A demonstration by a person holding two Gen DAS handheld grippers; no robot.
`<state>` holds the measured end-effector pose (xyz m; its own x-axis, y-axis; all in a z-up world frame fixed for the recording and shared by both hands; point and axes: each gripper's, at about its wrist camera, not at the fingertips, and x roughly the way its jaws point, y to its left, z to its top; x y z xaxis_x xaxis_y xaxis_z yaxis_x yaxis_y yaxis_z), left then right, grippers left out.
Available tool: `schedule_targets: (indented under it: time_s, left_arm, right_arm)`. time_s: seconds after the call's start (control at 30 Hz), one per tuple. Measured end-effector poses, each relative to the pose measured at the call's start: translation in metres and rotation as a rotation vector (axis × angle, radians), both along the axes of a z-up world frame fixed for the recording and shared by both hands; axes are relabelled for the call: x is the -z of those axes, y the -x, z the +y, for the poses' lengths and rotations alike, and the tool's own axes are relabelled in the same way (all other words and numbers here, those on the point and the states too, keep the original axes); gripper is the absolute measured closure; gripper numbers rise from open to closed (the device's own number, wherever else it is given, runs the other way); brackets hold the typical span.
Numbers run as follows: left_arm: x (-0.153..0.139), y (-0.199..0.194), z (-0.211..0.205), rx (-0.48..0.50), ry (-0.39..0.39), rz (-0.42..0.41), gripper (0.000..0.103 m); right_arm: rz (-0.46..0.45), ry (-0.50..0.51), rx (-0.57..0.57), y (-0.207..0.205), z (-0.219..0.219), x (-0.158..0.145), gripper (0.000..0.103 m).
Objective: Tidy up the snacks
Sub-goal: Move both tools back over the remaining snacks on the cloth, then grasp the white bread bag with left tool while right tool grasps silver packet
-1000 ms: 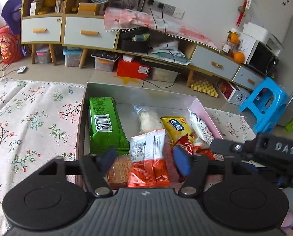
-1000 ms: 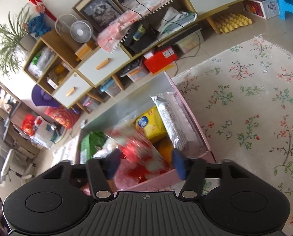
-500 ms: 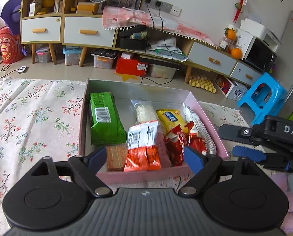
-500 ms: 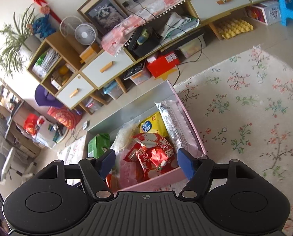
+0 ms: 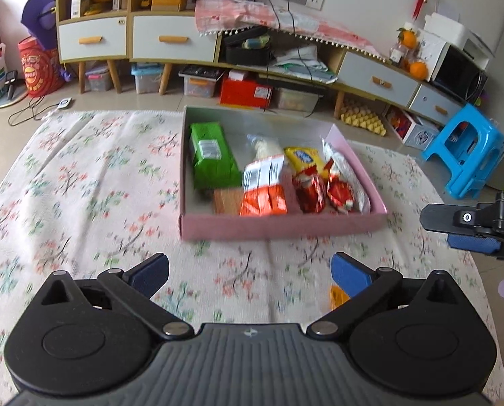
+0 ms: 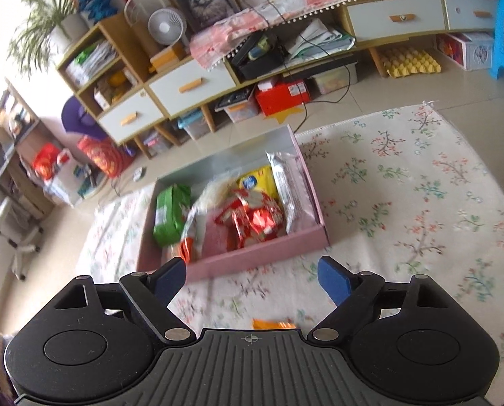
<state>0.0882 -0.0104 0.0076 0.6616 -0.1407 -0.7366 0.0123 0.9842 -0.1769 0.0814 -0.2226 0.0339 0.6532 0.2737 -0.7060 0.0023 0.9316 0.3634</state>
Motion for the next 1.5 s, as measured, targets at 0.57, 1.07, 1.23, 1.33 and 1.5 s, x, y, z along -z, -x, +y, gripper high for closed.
schedule_targets:
  time_s: [0.57, 1.07, 1.23, 1.33, 1.5]
  left_arm:
    - [0.034, 0.033, -0.021, 0.043, 0.018, 0.143, 0.001]
    - [0.059, 0.041, -0.060, 0.058, 0.023, 0.199, 0.029]
    - [0.061, 0.040, -0.067, 0.071, 0.007, 0.191, 0.038]
    - [0.062, 0.039, -0.069, 0.080, -0.011, 0.186, 0.043]
    - [0.061, 0.039, -0.071, 0.107, -0.058, 0.168, 0.071]
  right_arm:
    - [0.104, 0.243, -0.094, 0.037, -0.003, 0.030, 0.016]
    - [0.251, 0.201, -0.115, 0.046, -0.004, 0.061, 0.026]
    - [0.272, 0.197, -0.120, 0.045, -0.004, 0.067, 0.050]
    - [0.276, 0.190, -0.121, 0.044, -0.005, 0.070, 0.063]
    - [0.259, 0.179, -0.107, 0.042, -0.013, 0.068, 0.067]
